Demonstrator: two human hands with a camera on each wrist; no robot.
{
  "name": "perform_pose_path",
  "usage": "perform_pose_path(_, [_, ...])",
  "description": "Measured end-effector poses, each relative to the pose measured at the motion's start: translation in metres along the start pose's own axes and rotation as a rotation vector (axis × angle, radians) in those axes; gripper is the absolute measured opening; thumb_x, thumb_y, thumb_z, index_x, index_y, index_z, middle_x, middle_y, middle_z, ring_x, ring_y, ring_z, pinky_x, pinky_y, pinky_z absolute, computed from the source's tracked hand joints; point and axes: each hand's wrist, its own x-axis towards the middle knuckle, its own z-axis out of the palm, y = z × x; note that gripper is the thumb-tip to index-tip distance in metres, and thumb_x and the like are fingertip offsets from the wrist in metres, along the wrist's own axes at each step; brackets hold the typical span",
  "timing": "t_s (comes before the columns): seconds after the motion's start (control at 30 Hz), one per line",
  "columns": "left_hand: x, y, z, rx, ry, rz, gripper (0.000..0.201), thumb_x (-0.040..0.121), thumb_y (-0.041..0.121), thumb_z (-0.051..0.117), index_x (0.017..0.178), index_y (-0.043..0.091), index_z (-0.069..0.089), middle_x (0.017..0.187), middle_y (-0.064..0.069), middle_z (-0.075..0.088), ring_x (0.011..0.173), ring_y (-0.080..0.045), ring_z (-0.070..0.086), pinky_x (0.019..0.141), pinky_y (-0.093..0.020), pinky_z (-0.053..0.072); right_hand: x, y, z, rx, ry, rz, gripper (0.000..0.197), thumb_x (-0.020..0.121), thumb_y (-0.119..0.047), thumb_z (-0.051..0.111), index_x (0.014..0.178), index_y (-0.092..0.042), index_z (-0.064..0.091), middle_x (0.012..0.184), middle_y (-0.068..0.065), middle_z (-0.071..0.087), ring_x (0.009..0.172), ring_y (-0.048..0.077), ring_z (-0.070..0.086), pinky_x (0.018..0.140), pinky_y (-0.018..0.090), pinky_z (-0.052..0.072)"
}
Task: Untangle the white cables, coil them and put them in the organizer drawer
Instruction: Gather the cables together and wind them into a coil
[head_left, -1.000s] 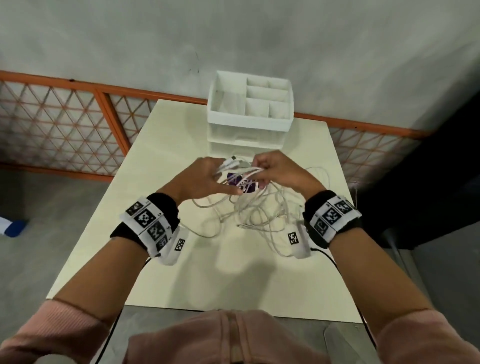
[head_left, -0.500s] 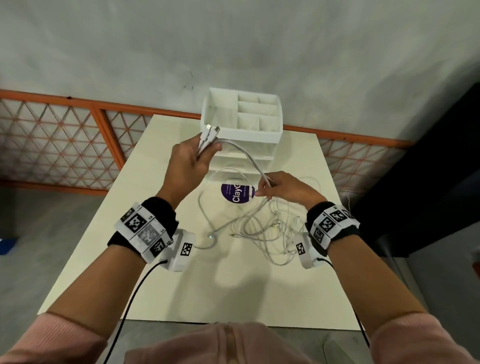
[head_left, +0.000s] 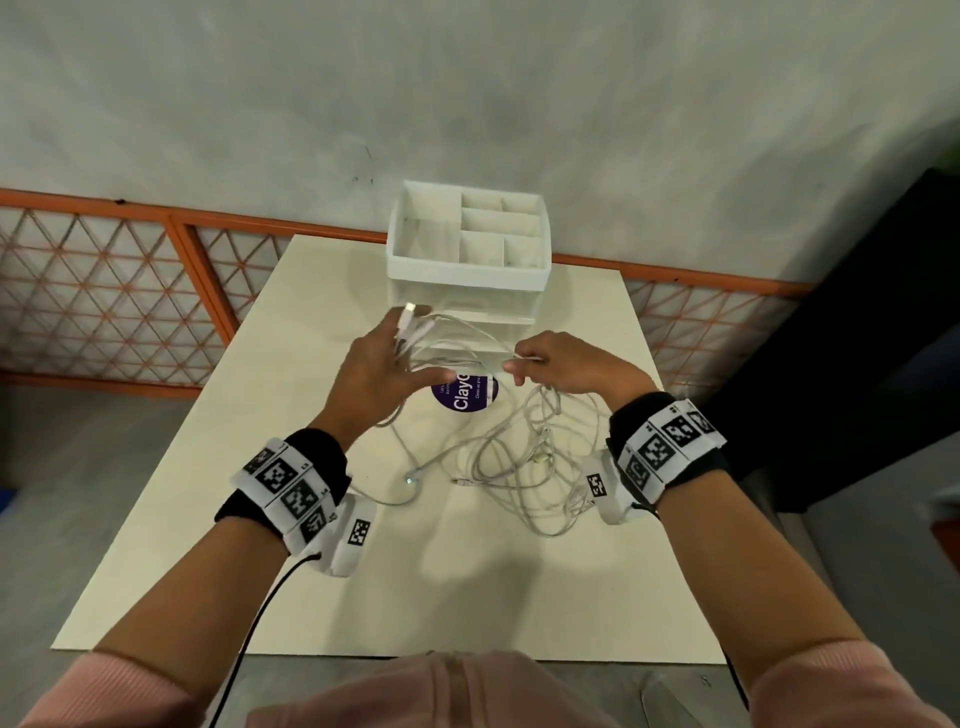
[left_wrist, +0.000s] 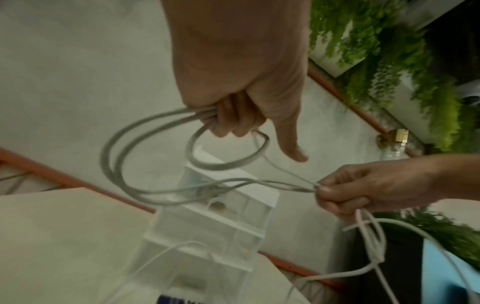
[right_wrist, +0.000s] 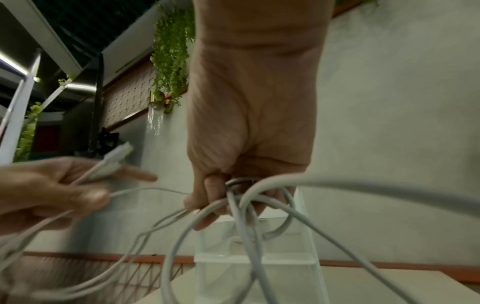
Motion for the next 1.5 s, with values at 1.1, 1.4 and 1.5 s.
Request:
perform_pose_path(1.1, [0.027, 0.021, 0.003, 0.141, -0.226, 0.078, 0.032, 0.100, 0.024, 0.044, 0.069, 0.031, 0.041, 0.061, 0.013, 0.043, 0.055, -0.001, 0.042, 0.054, -0.008, 0.034, -0.010, 0.009, 0.035, 0.592, 0.174, -0.025, 0.055, 0.073, -0.017, 0.080, 0.118, -0.026, 0.049, 0.122, 0.007, 0.049, 0.101, 0.021, 0.058, 0.085, 0.030, 0.053])
perform_pose_path(1.4, [0.035, 0.014, -0.007, 0.197, -0.003, 0.028, 0.018, 0.100, 0.024, 0.041, 0.084, 0.017, 0.040, 0.060, 0.009, 0.043, 0.056, -0.011, 0.042, 0.058, -0.024, 0.024, -0.008, 0.027, 0.038, 0.712, 0.741, -0.094, 0.010, 0.073, -0.010, 0.078, 0.073, -0.012, 0.069, 0.076, 0.000, 0.059, 0.067, 0.006, 0.054, 0.062, 0.025, 0.052])
perform_pose_path(1.5, [0.040, 0.006, -0.011, 0.195, 0.073, 0.029, 0.021, 0.100, 0.025, 0.041, 0.082, 0.016, 0.040, 0.059, 0.008, 0.041, 0.063, -0.024, 0.042, 0.062, -0.029, 0.029, -0.008, 0.039, 0.047, 0.758, 0.697, -0.031, 0.016, 0.071, -0.010, 0.080, 0.069, -0.014, 0.064, 0.069, 0.001, 0.063, 0.060, 0.006, 0.051, 0.061, 0.024, 0.046])
